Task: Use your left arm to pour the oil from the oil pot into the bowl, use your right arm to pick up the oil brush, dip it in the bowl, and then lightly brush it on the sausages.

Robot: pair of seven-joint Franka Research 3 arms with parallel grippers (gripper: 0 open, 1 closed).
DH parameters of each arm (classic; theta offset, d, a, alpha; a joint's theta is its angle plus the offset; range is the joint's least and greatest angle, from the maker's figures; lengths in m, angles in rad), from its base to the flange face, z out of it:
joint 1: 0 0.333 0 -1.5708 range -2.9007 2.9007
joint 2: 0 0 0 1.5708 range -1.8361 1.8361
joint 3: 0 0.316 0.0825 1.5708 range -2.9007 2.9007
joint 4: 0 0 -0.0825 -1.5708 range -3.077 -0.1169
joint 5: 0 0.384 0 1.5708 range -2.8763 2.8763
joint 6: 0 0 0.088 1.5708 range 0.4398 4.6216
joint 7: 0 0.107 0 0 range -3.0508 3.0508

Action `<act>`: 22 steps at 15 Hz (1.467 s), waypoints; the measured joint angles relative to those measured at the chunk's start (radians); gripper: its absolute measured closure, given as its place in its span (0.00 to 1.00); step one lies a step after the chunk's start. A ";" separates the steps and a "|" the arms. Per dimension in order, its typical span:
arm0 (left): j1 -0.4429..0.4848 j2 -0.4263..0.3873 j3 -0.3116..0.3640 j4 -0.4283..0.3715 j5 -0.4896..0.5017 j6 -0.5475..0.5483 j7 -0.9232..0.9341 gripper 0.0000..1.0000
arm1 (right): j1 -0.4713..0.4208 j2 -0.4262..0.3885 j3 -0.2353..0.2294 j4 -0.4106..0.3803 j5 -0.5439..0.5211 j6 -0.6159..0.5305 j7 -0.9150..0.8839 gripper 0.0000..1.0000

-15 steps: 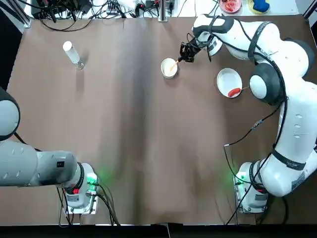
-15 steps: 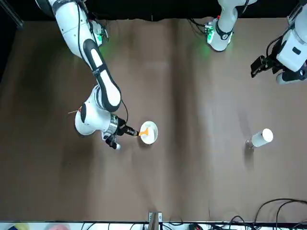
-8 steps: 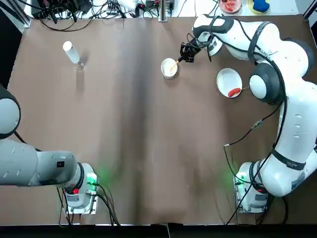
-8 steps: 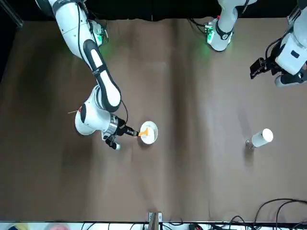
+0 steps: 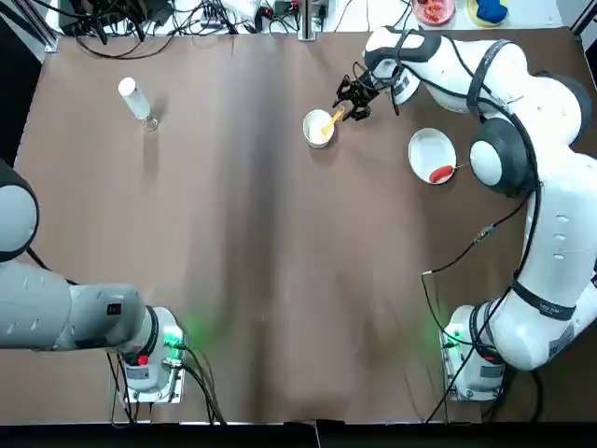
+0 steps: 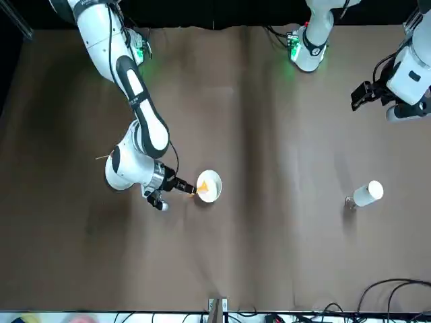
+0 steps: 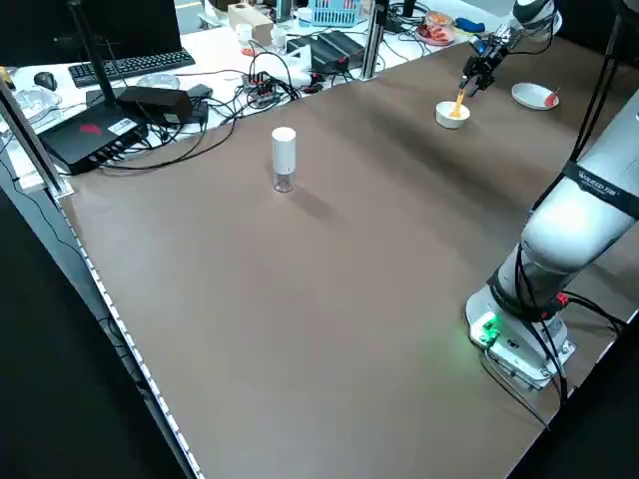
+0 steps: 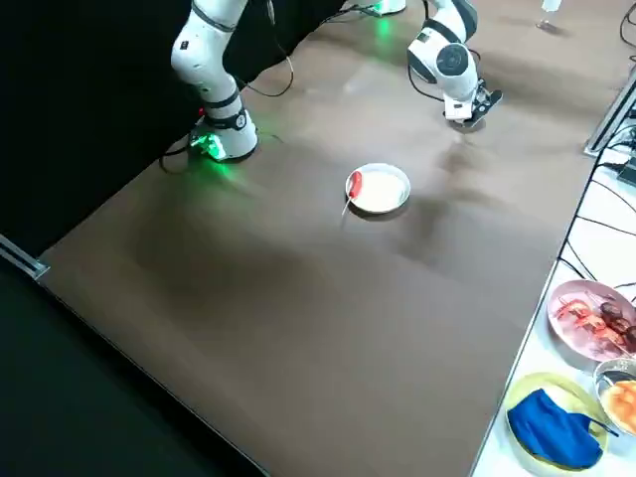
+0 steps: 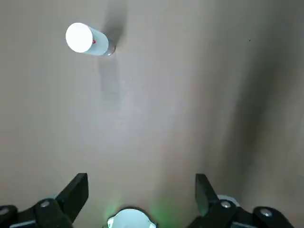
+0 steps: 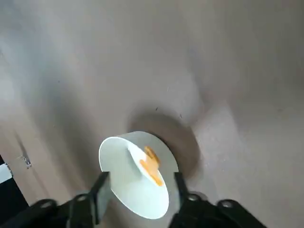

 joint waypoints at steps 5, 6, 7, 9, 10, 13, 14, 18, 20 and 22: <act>0.000 0.000 0.000 0.000 0.000 0.000 0.000 0.01 | -0.001 0.000 -0.002 0.000 0.000 0.000 0.000 0.01; 0.000 0.000 0.000 0.000 0.000 0.000 0.000 0.01 | -0.002 0.000 -0.004 0.001 0.000 0.000 0.000 0.00; 0.000 0.000 0.000 0.000 0.000 0.000 0.000 0.01 | -0.006 -0.002 -0.009 0.001 0.000 -0.010 0.000 0.00; -0.001 0.000 0.000 0.000 0.000 0.000 0.000 0.01 | -0.021 -0.043 -0.064 0.009 -0.041 -0.122 -0.005 0.00; -0.001 0.000 0.000 0.000 0.000 0.000 0.000 0.01 | -0.026 -0.067 -0.093 0.010 -0.090 -0.170 -0.005 0.00; -0.001 0.000 0.000 0.000 0.000 0.000 0.000 0.01 | -0.037 -0.143 -0.173 0.013 -0.271 -0.334 -0.005 0.00; -0.001 0.000 -0.001 0.000 0.000 0.000 0.000 0.01 | -0.037 -0.171 -0.200 0.016 -0.338 -0.405 -0.005 0.00; -0.001 0.000 -0.001 0.000 0.000 0.000 0.000 0.01 | -0.045 -0.282 -0.308 0.072 -0.472 -0.694 -0.005 0.00; -0.001 0.000 -0.001 0.000 0.000 0.000 0.000 0.01 | -0.054 -0.326 -0.348 0.121 -0.521 -0.805 -0.009 0.00; -0.001 0.000 -0.001 0.000 0.000 0.000 0.000 0.01 | -0.058 -0.367 -0.359 0.158 -0.583 -0.881 -0.010 0.00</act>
